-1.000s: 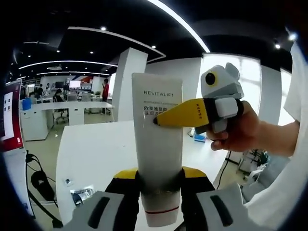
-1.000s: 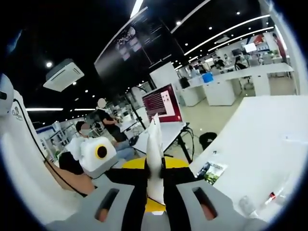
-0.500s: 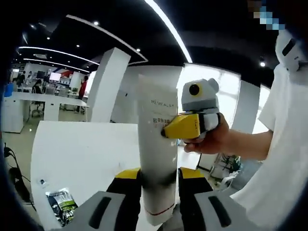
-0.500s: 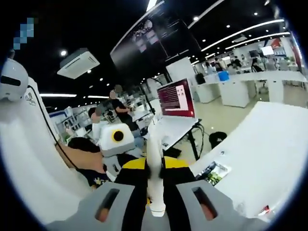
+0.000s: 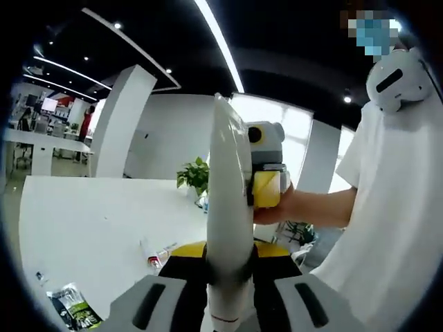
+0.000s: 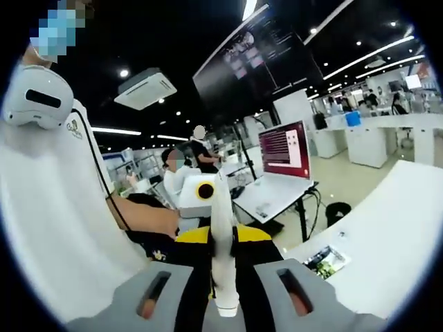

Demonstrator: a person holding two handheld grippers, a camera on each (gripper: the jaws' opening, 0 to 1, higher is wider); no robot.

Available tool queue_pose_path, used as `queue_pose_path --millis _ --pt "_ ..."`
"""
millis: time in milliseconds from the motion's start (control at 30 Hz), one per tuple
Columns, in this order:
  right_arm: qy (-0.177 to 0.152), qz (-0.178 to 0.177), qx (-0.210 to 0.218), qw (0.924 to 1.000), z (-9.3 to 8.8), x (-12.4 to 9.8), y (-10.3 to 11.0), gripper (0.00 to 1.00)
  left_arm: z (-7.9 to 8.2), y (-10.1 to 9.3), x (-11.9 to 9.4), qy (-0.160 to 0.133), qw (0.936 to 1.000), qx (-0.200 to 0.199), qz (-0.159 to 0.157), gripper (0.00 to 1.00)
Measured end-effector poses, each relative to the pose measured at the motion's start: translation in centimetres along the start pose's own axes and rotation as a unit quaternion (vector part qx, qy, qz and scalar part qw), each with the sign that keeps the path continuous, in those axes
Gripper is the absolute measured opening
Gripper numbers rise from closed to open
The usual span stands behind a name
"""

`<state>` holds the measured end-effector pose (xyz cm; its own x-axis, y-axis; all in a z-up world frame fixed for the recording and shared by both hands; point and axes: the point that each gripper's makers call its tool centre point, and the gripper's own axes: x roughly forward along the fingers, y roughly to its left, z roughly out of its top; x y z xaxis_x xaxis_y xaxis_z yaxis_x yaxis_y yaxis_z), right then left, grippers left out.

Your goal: Arrange the skincare products in the storage area until every visible bottle or jar stands upright without overlapping.

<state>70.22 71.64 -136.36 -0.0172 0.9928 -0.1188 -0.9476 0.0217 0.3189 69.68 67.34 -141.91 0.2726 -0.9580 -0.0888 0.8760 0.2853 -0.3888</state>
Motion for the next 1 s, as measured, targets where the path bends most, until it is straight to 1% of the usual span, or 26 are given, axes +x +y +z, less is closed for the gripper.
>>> queue_pose_path --millis 67,200,267,400,533,600,633,700,733,767,800,867,933,967,1000 --pt "0.011 0.002 -0.006 0.9999 -0.1 0.0 0.0 0.11 -0.1 0.1 0.1 0.004 1.0000 -0.001 -0.006 0.22" --pt "0.048 -0.020 0.003 0.9986 -0.6 -0.3 -0.8 0.12 -0.3 0.5 0.6 0.011 0.9999 -0.008 -0.002 0.21" --pt "0.063 -0.026 -0.008 0.9976 -0.9 -0.5 -0.9 0.13 -0.5 0.5 1.0 0.020 0.9998 0.001 -0.004 0.20" --pt "0.089 -0.046 -0.028 0.9946 -1.7 -0.9 -1.4 0.15 -0.9 0.9 1.6 0.029 0.9996 0.000 -0.003 0.20" --pt "0.105 -0.055 -0.030 0.9925 -2.1 -1.8 -1.7 0.14 -1.8 1.1 2.0 0.049 0.9988 0.007 0.002 0.20" --pt "0.096 -0.051 -0.028 0.9937 -1.6 -2.4 -1.6 0.14 -2.4 1.1 2.0 0.055 0.9985 0.008 0.003 0.20" --pt "0.096 -0.050 -0.027 0.9938 -1.4 -2.6 -1.6 0.14 -2.7 1.2 1.9 0.056 0.9984 0.008 0.004 0.20" --pt "0.109 -0.055 -0.035 0.9918 -1.4 -3.2 -1.8 0.14 -3.4 1.3 1.8 0.070 0.9974 0.013 0.009 0.19" --pt "0.126 -0.057 -0.042 0.9896 -1.5 -3.6 -1.8 0.14 -4.1 1.6 1.7 0.087 0.9956 0.030 0.015 0.19" --pt "0.140 -0.054 -0.045 0.9877 -1.7 -3.8 -1.6 0.14 -4.5 1.6 1.7 0.100 0.9942 0.037 0.015 0.19" --pt "0.162 -0.044 -0.048 0.9846 -2.2 -4.0 -1.3 0.14 -4.9 1.4 1.9 0.110 0.9931 0.040 0.012 0.19" --pt "0.201 -0.031 -0.051 0.9778 -3.2 -4.1 -0.8 0.15 -5.3 1.3 2.2 0.115 0.9922 0.047 0.010 0.19" --pt "0.229 -0.034 -0.062 0.9710 -4.1 -4.0 -0.9 0.14 -5.5 1.1 2.5 0.119 0.9917 0.047 0.005 0.19" --pt "0.239 -0.037 -0.060 0.9684 -4.6 -4.0 -1.0 0.14 -5.6 1.0 2.6 0.122 0.9913 0.050 0.004 0.19" --pt "0.256 -0.042 -0.060 0.9640 -5.2 -4.0 -1.1 0.13 -5.8 0.9 2.9 0.126 0.9904 0.056 0.003 0.19"
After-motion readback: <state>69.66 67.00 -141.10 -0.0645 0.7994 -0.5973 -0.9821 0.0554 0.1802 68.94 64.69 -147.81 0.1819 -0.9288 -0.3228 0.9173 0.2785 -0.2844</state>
